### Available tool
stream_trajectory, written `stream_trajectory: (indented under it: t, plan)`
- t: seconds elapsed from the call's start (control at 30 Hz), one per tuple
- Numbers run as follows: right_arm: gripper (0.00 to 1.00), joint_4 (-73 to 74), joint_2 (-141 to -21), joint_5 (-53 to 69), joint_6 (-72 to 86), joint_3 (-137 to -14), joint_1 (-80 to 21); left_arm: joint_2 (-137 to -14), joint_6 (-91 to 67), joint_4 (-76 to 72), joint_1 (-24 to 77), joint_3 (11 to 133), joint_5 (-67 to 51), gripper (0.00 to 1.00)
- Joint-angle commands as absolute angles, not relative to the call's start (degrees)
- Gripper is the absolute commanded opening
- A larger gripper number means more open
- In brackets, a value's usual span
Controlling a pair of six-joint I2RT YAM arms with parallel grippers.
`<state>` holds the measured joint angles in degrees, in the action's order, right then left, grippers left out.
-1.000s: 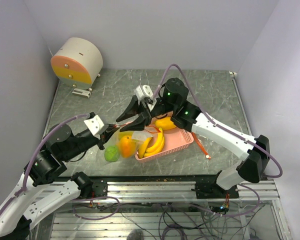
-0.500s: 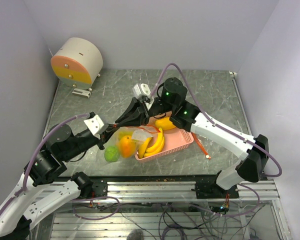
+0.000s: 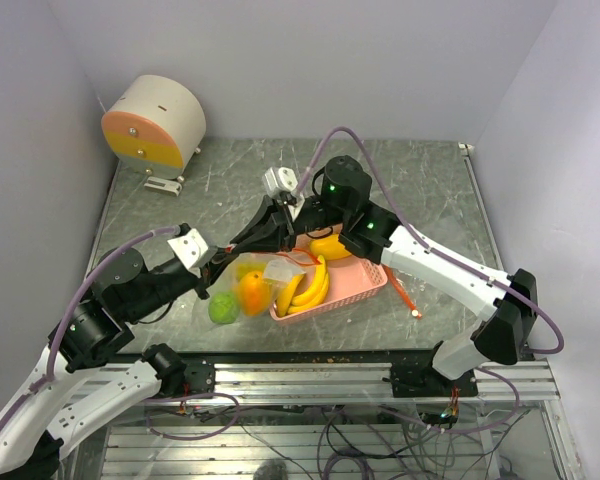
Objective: Place the food in the zip-top bag and seal the zipper
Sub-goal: Zip the zipper food storage bag.
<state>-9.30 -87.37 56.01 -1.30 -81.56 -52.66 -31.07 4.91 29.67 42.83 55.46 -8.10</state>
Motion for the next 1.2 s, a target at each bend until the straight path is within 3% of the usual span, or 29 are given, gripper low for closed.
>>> stream_trajectory:
  t: [0.0, 0.67, 1.17]
  plan:
    - [0.00, -7.52, -88.66, 54.90, -2.16, -82.69, -52.74, -30.53, 4.22, 28.37, 42.60, 57.59, -7.52, 0.07]
    - [0.00, 2.74, -88.33, 52.75, -10.04, -79.42, -47.15, -25.26, 4.52, 31.72, 42.62, 61.22, -3.26, 0.07]
    - [0.00, 14.30, -88.45, 59.43, -22.22, -76.15, -37.91, -22.55, 6.43, 36.11, 42.62, 66.44, 13.04, 0.07]
